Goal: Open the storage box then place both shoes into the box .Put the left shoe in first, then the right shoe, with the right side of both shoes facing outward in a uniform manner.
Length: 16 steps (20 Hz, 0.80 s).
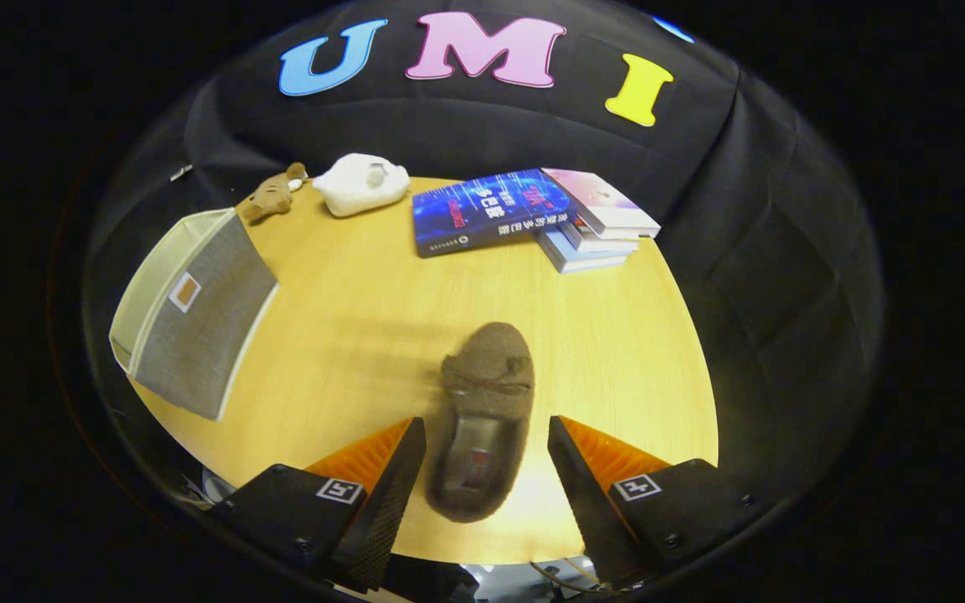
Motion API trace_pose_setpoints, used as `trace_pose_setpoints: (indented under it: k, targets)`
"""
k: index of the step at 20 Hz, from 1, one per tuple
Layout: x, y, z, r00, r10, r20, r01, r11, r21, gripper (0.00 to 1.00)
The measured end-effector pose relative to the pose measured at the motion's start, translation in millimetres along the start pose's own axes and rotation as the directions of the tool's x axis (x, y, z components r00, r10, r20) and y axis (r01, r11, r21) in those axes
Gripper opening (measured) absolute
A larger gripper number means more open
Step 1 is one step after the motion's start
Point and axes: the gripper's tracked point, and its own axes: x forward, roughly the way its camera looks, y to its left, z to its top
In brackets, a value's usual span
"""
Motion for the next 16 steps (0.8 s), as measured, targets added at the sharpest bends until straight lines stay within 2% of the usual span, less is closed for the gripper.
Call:
trace_pose_setpoints:
  k: [4, 8, 12, 13, 16]
  targets:
    - [37.4, -19.1, -25.5, 0.997, -0.024, -0.068, 0.023, 1.000, -0.013, 0.93]
    - [69.0, -19.3, -30.5, 0.996, -0.019, -0.086, 0.017, 1.000, -0.022, 0.86]
    - [85.3, -15.2, -16.0, 0.998, -0.025, -0.058, 0.027, 0.999, 0.027, 0.73]
    - [90.1, -14.4, -15.8, 0.997, -0.028, -0.067, 0.031, 0.999, 0.034, 0.68]
    - [99.4, -22.5, -20.9, 0.992, -0.088, -0.085, 0.091, 0.995, 0.030, 0.36]
